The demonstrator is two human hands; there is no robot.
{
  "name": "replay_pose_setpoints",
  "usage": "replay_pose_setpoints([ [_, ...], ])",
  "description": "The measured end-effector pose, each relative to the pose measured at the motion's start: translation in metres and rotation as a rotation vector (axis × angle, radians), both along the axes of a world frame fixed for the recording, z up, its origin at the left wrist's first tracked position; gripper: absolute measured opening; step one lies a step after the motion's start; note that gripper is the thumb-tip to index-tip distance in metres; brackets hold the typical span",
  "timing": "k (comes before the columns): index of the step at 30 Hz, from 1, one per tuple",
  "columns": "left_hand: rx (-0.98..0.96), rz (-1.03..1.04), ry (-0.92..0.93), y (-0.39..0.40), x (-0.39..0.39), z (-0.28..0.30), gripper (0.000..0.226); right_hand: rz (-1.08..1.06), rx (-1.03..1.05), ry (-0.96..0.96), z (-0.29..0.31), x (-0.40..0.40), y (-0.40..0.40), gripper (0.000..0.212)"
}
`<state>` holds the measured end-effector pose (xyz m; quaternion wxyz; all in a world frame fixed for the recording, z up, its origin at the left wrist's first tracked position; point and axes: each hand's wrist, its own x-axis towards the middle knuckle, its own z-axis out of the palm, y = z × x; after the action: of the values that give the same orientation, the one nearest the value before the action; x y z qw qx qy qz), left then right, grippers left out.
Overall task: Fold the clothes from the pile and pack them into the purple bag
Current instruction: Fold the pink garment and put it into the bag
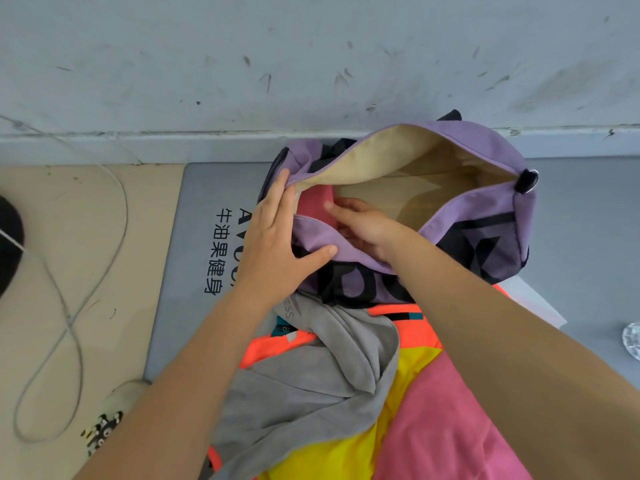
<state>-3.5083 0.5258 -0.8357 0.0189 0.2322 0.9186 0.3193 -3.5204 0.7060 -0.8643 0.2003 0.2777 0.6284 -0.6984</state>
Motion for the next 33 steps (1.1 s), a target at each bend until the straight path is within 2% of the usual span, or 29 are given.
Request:
replay_pose_setpoints([
  [2,-0.007,-0.001,-0.004,0.003,0.001,0.004,0.096,-0.006,0.149,0.073,0.014,0.01,0.008,0.047],
  [5,-0.054,0.052,-0.005,0.012,0.011,0.016,0.083,-0.056,0.307,0.235,0.039,0.046,0.022,0.028],
  [8,0.001,0.2,0.173,0.025,0.036,0.033,0.045,-0.088,0.345,0.306,0.06,0.101,0.029,0.007],
  [9,0.034,0.235,0.194,0.03,0.046,0.038,0.031,-0.086,0.367,0.291,0.061,0.122,0.031,0.006],
  [11,0.044,0.254,0.057,0.037,0.068,0.045,0.023,-0.083,0.468,0.224,0.056,0.165,0.036,0.012],
  [14,-0.043,0.187,-0.189,0.045,0.11,0.034,0.028,-0.089,0.725,0.072,0.037,0.231,0.045,0.007],
  [17,-0.17,0.148,-0.256,0.045,0.16,0.013,0.023,-0.135,1.017,-0.138,0.017,0.287,0.044,0.05],
  [18,-0.194,0.126,-0.3,0.045,0.176,0.007,0.024,-0.144,1.03,-0.179,0.014,0.3,0.042,0.056],
  [19,-0.239,0.083,-0.365,0.045,0.19,0.001,0.032,-0.166,0.97,-0.186,0.013,0.309,0.039,0.05],
  [21,-0.342,-0.01,-0.457,0.045,0.212,-0.006,0.05,-0.217,0.828,-0.137,0.015,0.32,0.036,0.019],
  [22,-0.357,-0.017,-0.466,0.046,0.219,-0.006,0.053,-0.23,0.802,-0.113,0.02,0.323,0.037,0.013],
  [25,-0.246,0.048,-0.434,0.057,0.227,0.011,0.043,-0.274,0.816,-0.034,0.042,0.325,0.047,0.022],
  [27,-0.126,0.022,-0.466,0.07,0.228,0.032,0.039,-0.313,0.736,0.03,0.066,0.324,0.051,0.024],
  [31,0.239,-0.08,-0.912,0.091,0.238,0.098,0.064,-0.412,0.08,0.177,0.142,0.319,0.049,0.016],
  [33,0.349,-0.143,-0.978,0.094,0.241,0.133,0.062,-0.418,-0.05,0.247,0.184,0.317,0.047,0.01],
])
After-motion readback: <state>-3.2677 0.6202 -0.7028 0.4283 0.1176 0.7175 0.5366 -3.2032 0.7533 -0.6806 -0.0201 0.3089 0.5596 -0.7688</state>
